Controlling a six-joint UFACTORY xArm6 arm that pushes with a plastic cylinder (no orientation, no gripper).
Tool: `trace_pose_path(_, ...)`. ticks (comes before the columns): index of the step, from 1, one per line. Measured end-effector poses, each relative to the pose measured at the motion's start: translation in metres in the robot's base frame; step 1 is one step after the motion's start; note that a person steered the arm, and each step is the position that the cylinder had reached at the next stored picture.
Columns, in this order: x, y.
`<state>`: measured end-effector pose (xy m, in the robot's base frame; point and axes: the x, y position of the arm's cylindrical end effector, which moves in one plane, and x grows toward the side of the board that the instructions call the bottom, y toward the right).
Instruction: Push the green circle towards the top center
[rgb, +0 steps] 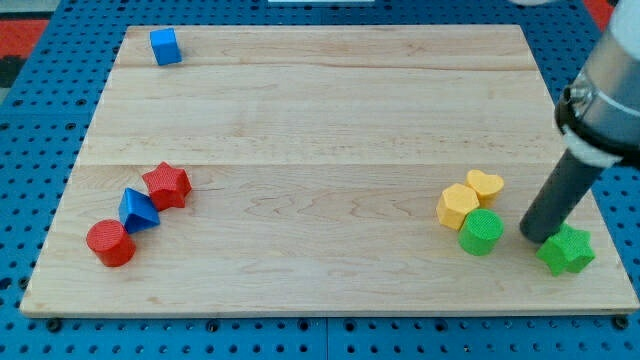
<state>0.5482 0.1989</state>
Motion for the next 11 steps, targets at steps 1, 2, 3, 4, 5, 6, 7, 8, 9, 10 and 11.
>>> trace_pose_path(1,-0.009,-0.091)
trace_pose_path(2,-0.039,-0.158)
trace_pose_path(3,0.007,-0.149)
trace_pose_path(4,0.008,-0.206)
trace_pose_path(5,-0.044,-0.217)
trace_pose_path(6,-0.108,-0.226)
trace_pose_path(7,-0.126,-0.221)
trace_pose_path(8,-0.113,-0.220)
trace_pose_path(9,-0.075,-0.244)
trace_pose_path(10,-0.059,-0.206)
trace_pose_path(11,-0.109,-0.203)
